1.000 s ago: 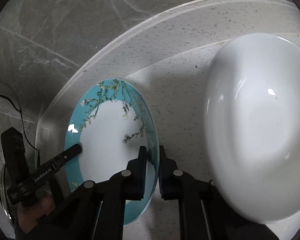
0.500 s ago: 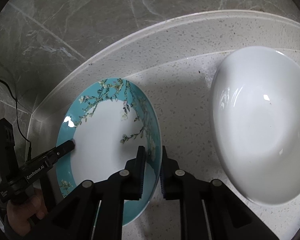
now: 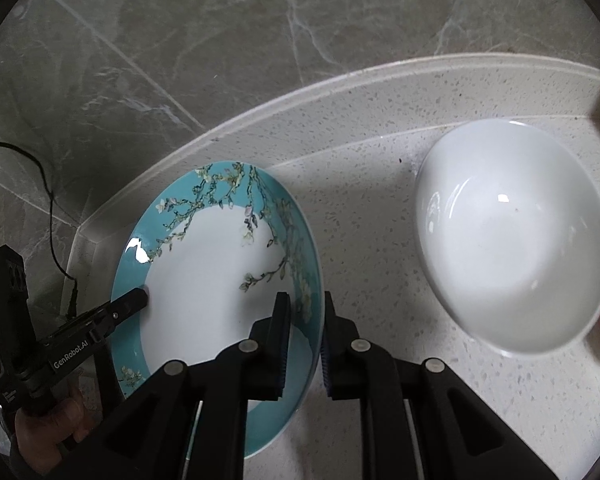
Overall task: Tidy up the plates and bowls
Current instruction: 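Carry the held teal plate with both grippers onto the plate stack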
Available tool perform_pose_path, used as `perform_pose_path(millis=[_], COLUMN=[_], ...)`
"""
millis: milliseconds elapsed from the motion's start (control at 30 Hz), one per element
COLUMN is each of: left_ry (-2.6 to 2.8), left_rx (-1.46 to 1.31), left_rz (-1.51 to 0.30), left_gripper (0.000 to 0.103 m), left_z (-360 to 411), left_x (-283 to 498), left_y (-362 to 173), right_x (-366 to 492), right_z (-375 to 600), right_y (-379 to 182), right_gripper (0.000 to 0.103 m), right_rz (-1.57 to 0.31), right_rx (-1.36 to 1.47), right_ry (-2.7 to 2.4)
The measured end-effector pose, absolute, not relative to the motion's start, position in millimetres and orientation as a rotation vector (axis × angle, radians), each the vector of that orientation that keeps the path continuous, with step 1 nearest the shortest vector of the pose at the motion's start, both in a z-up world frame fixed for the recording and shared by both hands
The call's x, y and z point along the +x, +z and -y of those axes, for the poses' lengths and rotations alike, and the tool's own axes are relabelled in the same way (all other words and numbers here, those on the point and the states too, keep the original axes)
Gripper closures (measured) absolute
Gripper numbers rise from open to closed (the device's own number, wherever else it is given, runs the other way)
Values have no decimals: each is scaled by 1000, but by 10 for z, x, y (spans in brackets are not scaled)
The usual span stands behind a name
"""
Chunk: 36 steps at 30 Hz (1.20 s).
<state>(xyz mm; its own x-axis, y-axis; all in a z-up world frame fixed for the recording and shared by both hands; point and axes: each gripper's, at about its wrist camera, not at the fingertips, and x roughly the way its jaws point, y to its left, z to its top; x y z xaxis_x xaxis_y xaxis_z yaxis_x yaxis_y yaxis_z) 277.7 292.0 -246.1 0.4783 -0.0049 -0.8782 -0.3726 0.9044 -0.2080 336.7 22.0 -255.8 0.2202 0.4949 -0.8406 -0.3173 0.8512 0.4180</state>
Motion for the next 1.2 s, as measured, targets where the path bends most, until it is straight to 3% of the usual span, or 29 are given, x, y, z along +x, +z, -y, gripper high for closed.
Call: perform_pose_path(millis=[800,1200], left_ry=[89,-12], left_rx=[-340,-316], left_rz=[-1020,-1082], left_gripper=[86,86], left_z=[-2096,-1591], left_x=[1732,1111], left_y=[-1984,-2125], right_x=[2145,1652], right_z=[348,729], right_y=[-2055,-1991], right_gripper=[88,88], right_rz=[-1156,-1146], right_rx=[155,158], right_ry=[534,487])
